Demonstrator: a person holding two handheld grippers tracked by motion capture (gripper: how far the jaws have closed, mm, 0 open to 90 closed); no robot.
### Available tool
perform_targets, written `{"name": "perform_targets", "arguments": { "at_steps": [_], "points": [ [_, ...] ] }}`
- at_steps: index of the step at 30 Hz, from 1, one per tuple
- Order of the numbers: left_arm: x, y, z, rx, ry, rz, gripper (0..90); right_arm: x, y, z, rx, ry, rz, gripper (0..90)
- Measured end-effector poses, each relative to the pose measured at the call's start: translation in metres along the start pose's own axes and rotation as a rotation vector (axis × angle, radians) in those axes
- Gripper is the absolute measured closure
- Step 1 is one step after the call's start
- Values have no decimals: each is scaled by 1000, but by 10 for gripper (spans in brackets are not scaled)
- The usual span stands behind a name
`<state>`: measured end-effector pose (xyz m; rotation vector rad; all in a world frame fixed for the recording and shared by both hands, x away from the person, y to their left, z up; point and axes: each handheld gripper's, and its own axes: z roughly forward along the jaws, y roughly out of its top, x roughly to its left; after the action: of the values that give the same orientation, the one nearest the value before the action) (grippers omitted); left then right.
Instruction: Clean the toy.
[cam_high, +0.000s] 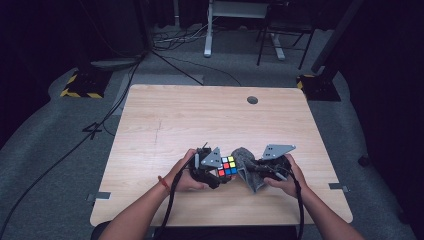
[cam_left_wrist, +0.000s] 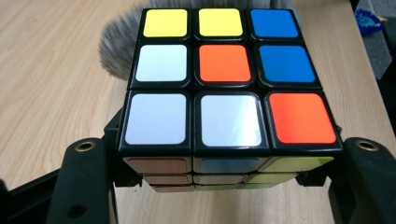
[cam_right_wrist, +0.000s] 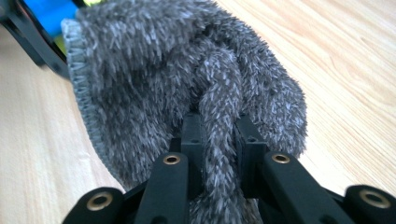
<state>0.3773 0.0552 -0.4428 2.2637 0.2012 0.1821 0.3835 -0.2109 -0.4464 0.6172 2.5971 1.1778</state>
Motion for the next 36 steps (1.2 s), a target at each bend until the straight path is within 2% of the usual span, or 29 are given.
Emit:
{"name": "perform_targets", "arguments": {
  "at_steps": [1,6,9,12,16,20,27,33,36],
  "points": [
    [-1,1,0,-6,0,0,340,-1,-3,2,3,6,13,781],
    [-1,3,3,-9,-7,13,340,1,-3,3,-4,7,11,781],
    [-1,4,5,-11,-4,16,339,3,-3,1,-51,56,17,782],
    [-1,5,8,3,2,15,339,6,-1,-3,-92,84,13,783],
    [0,4,8,-9,4,2,337,10,2,-4,-117,96,15,783],
    [2,4,8,-15,1,-9,334,11,5,-8,-172,107,14,786],
    [-2,4,16,34,2,13,331,16,10,-11,-215,126,-15,786],
    [-5,3,25,81,10,45,329,26,20,-10,-224,157,-60,786],
    [-4,2,25,82,15,37,331,28,22,-9,-204,138,-78,786]
  ]
}}
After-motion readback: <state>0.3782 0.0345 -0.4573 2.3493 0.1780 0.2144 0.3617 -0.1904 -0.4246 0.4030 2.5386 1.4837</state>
